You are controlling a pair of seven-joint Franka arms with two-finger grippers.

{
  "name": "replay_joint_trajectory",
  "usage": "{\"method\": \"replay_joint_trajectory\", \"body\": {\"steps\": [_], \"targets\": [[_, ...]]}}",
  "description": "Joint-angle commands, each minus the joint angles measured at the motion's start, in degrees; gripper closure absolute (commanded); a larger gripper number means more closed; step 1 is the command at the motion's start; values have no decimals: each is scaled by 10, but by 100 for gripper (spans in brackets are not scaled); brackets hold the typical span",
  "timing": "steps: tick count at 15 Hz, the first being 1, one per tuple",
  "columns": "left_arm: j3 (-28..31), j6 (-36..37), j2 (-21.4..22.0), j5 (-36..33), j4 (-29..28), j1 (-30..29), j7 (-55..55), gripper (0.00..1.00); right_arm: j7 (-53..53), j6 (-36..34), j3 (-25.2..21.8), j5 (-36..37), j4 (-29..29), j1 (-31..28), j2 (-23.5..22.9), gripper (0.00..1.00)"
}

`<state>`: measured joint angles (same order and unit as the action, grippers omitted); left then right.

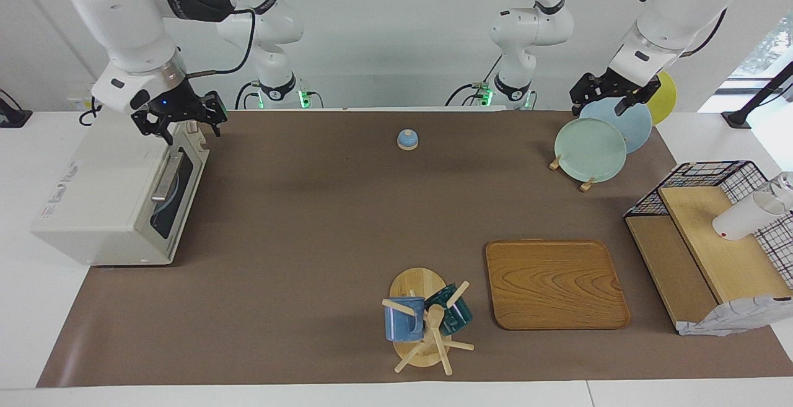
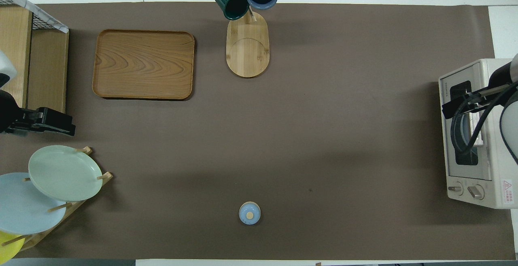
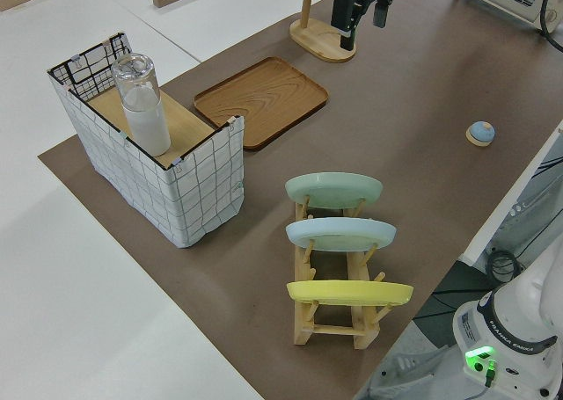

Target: Put eggplant into oven

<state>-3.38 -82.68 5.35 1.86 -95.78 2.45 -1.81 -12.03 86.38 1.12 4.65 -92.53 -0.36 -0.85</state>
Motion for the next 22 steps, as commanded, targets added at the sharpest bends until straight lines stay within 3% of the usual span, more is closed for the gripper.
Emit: {"method": "replay_joint_trajectory", "body": {"steps": [1,19,22], "targets": [[-4,4,1,1,2,-9,2,0,23,-24,0,-21,14,-7,-2,0],[1,2,8,1,0,-11,-2,0,81,-24,-3,-10,20,-10,-7,0],[1,2,8,1,0,-11,-2,0,81,-23,-47,-14,19,30,-8,0]]}}
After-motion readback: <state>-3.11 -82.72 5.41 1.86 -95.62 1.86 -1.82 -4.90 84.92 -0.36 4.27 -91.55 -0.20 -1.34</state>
